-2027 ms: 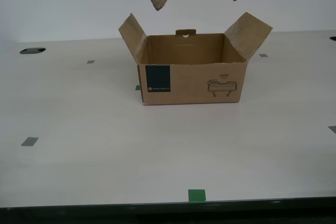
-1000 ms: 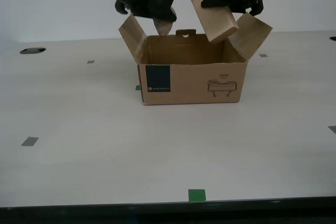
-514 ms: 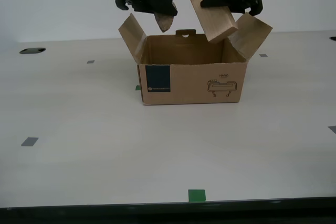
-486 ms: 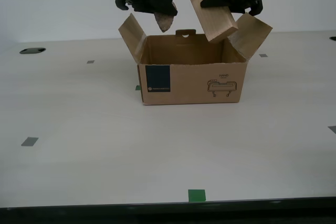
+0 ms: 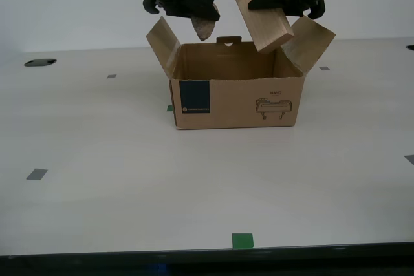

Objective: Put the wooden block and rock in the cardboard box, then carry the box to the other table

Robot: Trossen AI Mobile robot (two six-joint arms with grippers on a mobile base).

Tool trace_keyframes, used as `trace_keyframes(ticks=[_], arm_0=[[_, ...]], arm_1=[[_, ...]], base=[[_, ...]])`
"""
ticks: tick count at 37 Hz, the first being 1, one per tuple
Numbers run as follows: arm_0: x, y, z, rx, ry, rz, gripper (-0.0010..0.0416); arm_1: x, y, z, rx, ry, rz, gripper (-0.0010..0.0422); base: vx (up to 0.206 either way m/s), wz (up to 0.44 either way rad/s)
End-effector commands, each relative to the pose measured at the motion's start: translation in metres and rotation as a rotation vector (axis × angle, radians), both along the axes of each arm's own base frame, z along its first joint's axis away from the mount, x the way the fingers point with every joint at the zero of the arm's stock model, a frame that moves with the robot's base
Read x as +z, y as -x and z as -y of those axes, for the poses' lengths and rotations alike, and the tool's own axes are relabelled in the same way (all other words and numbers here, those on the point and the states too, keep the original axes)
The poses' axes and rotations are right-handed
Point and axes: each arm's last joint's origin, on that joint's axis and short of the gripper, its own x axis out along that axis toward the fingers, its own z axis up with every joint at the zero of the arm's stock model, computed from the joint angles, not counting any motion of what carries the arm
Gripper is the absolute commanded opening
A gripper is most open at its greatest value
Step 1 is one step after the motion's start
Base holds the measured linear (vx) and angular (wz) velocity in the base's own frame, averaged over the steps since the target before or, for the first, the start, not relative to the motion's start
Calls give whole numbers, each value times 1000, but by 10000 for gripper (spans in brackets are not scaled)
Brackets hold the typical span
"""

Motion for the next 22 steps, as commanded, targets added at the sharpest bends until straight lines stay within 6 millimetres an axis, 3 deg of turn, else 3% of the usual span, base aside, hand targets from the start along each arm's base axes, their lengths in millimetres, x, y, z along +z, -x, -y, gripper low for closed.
trace_keyframes(ticks=[1, 16, 22], arm_0=[[1, 0, 0, -1, -3, 5, 2], [1, 0, 0, -14, 5, 9, 6], [1, 0, -1, -19, 9, 10, 38]], arm_1=[[0, 1, 0, -5, -1, -4, 0], [-2, 0, 0, -15, -10, 1, 0], [-2, 0, 0, -15, -10, 1, 0]], base=[[0, 0], [0, 0], [0, 0]])
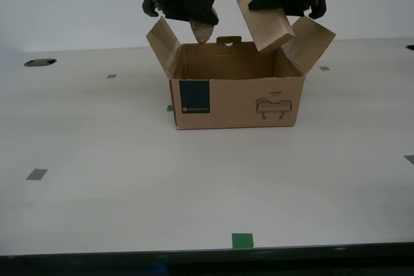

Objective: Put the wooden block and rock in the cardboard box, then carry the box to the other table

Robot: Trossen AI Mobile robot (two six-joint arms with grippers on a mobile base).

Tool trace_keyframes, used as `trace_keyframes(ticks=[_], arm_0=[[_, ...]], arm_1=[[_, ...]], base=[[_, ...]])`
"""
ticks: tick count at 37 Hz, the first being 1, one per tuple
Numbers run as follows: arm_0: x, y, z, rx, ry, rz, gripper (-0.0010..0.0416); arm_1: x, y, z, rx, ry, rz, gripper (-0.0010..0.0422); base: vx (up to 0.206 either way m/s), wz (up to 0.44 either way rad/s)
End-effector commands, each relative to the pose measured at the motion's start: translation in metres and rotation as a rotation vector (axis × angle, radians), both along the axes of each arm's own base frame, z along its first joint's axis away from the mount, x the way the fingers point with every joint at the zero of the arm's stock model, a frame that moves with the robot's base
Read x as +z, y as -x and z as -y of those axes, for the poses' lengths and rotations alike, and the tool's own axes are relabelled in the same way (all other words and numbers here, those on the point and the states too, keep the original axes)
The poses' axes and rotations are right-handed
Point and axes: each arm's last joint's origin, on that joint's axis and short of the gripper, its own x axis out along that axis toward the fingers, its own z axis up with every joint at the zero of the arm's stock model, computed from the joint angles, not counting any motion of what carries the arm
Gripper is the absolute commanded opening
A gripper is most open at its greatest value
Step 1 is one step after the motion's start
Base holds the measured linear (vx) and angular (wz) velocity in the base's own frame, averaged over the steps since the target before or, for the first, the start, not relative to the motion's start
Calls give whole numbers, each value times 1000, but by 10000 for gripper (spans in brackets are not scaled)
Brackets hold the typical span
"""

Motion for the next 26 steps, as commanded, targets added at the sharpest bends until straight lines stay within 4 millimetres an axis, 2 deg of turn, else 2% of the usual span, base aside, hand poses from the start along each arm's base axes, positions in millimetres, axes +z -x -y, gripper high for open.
trace_keyframes(ticks=[1, 9, 12, 26], arm_0=[[1, 0, 0, -13, 4, 8, 47], [1, 0, -1, -24, 10, 9, 110], [1, 0, -1, -24, 10, 9, 130], [1, 0, -1, -36, -7, -16, 231]], arm_1=[[1, 0, 1, -8, 6, 8, 0], [2, 0, 1, -8, 7, 10, 1], [2, 0, 1, -6, 8, 6, 14], [2, 0, 1, 8, 19, -10, 179]], base=[[0, 0], [0, 0], [0, 0], [0, 0]])
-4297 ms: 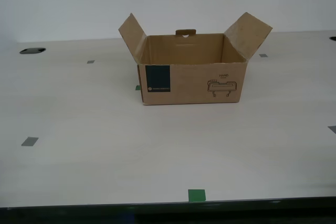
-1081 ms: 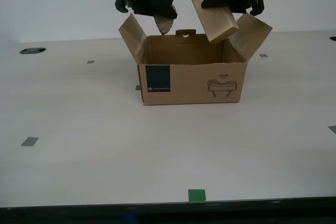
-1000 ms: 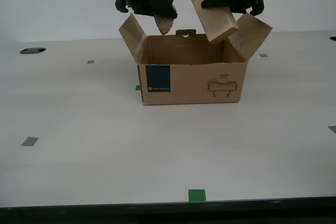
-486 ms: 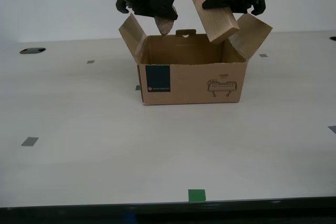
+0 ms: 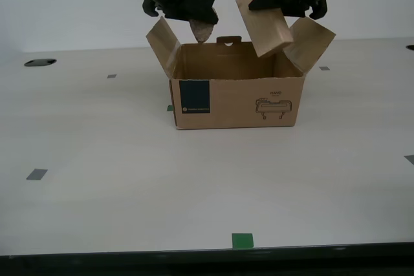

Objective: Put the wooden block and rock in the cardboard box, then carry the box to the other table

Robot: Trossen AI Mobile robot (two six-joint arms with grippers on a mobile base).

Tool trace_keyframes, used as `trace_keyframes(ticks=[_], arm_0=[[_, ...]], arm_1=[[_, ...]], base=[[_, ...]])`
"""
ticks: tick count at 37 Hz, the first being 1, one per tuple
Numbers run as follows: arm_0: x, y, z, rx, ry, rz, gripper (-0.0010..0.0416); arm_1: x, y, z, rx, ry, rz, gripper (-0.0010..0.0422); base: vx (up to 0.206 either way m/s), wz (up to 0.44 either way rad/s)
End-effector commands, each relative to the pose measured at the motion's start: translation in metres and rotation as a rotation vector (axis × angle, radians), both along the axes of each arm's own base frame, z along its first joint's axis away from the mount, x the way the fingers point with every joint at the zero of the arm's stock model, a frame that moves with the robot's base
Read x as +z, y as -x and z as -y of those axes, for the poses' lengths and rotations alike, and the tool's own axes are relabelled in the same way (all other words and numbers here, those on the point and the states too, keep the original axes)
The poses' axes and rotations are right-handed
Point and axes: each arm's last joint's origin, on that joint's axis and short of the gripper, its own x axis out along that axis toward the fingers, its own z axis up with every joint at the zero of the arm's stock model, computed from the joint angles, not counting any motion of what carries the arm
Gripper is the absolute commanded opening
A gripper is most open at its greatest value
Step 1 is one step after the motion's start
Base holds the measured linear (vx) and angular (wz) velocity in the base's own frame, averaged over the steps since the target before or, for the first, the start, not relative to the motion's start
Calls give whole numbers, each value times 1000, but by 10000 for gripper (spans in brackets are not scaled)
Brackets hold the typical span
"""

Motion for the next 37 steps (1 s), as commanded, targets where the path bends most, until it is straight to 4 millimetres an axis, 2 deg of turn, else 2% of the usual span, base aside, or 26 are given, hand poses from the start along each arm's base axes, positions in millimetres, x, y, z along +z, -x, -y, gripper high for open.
trace_keyframes(ticks=[1, 9, 14, 20, 27, 37], arm_0=[[1, 0, 0, -4, -9, -2, 238], [1, 0, -1, -2, -9, -2, 284], [2, 0, -1, -1, -10, -1, 292], [11, 2, -1, -4, -18, 8, 288], [45, 0, 1, -10, -7, -20, 253], [110, -4, 4, -76, 51, -81, 219]], arm_1=[[1, 0, 1, 6, 15, -10, 191], [1, 0, 1, 25, 32, -34, 284], [5, -2, 2, 41, 51, -43, 327], [17, -5, 4, 61, 87, -40, 358], [38, -9, 4, 126, 137, -114, 363], [80, -13, 3, 145, 93, -187, 364]], base=[[0, 0], [0, 0], [0, 0], [0, 0], [0, 0], [0, 0]])
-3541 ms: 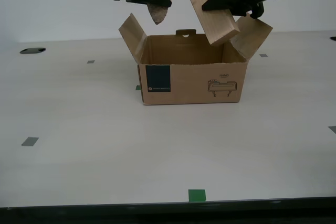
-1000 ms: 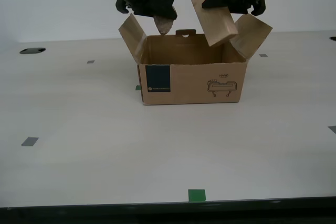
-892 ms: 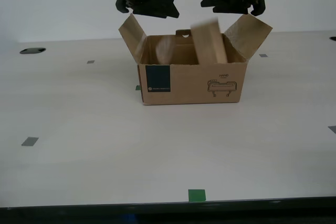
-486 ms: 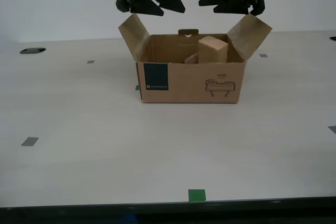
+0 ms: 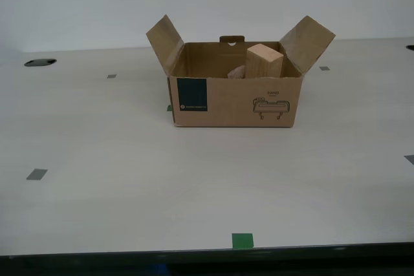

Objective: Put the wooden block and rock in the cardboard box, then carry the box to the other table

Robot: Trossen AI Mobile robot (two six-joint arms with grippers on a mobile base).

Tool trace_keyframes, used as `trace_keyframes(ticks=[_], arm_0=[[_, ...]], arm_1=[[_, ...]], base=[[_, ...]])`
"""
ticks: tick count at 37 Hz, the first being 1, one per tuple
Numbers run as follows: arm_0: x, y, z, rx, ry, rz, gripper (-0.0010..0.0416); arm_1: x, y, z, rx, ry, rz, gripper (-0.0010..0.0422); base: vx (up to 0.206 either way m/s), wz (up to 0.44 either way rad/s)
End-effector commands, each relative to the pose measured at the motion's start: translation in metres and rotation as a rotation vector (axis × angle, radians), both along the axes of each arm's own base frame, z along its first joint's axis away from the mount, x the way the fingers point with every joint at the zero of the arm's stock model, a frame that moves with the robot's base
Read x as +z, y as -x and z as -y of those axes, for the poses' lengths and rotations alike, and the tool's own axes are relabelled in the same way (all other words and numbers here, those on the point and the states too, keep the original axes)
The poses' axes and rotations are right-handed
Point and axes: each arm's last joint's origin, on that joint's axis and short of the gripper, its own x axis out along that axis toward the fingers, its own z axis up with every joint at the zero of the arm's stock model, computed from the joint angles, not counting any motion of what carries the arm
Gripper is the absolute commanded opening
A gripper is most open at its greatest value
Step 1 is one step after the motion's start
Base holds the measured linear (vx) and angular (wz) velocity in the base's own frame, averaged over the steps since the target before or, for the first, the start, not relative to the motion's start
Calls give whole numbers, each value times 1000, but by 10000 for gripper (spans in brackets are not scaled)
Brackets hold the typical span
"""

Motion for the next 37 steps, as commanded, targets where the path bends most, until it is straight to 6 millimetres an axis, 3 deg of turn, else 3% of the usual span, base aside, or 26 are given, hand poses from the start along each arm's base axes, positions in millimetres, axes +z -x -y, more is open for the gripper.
trace_keyframes(ticks=[1, 7, 13, 21, 27, 37], arm_0=[[24, -1, 2, -49, 44, -24, 218], [66, 4, 7, -112, 111, -73, 224], [108, 15, 21, -281, 233, -94, 264], [142, 31, 33, -335, 259, -138, 320], [145, 38, 39, -344, 277, -190, 336], [122, 35, 40, -340, 317, -283, 348]], arm_1=[[18, -1, 0, 0, -2, -9, 364], [52, -2, -6, 13, -15, -31, 364], [85, 1, -17, 33, -34, -62, 364], [110, 3, -34, 68, -44, -83, 364], [106, 0, -52, 113, -75, -146, 364], [98, -5, -77, 177, -112, -229, 364]], base=[[0, 0], [0, 0], [0, 0], [0, 0], [0, 0], [0, 0]])
